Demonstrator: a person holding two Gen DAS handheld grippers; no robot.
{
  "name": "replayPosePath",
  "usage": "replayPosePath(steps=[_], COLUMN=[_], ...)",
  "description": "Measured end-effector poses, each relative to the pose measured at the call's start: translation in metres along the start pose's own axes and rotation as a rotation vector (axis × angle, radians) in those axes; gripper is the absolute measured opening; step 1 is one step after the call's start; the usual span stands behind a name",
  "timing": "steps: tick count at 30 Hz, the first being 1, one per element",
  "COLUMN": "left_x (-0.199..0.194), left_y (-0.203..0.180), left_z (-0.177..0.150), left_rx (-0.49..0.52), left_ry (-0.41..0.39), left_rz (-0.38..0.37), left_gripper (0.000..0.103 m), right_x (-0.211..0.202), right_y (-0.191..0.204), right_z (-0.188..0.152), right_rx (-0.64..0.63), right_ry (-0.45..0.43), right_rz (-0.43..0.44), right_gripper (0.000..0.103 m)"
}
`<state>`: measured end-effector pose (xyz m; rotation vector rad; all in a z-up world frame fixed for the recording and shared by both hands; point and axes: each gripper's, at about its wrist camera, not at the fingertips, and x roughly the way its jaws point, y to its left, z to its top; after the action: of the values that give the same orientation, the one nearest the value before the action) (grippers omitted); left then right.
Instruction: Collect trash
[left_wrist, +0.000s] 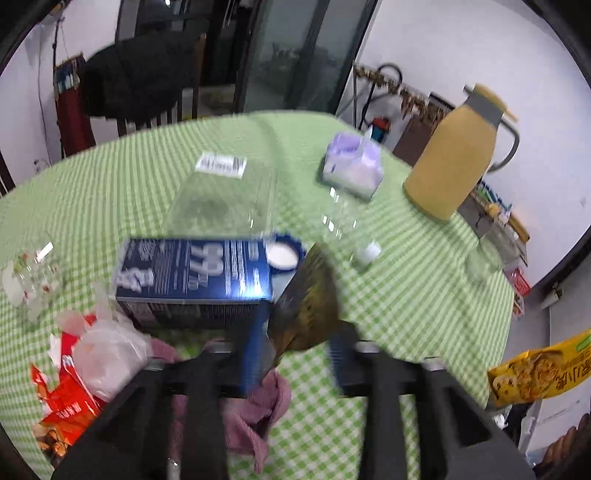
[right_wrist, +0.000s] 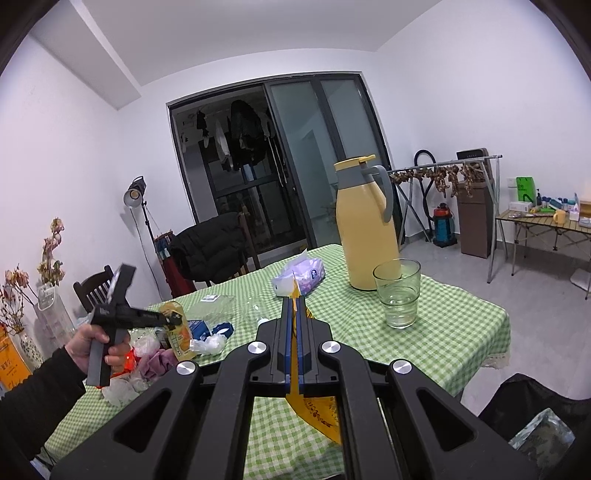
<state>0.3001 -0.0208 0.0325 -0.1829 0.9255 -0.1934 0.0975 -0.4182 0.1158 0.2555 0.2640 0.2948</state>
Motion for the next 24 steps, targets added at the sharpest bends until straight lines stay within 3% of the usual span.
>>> replayPosePath(steps=[1,7,14,19,24], left_x=[0.002,0.003,0.029,0.037,0.064], left_y=[0.002,0.002,-0.029,-0.051,-0.075], left_z=[-0.001,0.003,0.014,0.015,0.002], left_rx=[-0.003,-0.020,0.075,0.141,0.181], left_ry=[0.006,-0.038,-0.025,-0.004,0.096], left_rz=[-0.006,0.012,0.082,-0.017,-0.046], left_gripper=[0.053,0.053,0.052,0.054,0.054], right_x=[0.000,0.002,0.001,-0.001,-0.002], right_y=[0.000,0.004,0.004,-0.002,-0.003], right_z=[-0.001,-0.002,-0.002,-0.002,-0.003], right_rx=[0.001,-0.011,-0.009,-0.009,-0.006], right_ry=[-0.002,0.003,0.001,-0.001,-0.006], right_rz=[0.001,0.003,0.003,-0.002,-0.002], right_gripper=[0.002,0.002,0.002,0.002,0.002])
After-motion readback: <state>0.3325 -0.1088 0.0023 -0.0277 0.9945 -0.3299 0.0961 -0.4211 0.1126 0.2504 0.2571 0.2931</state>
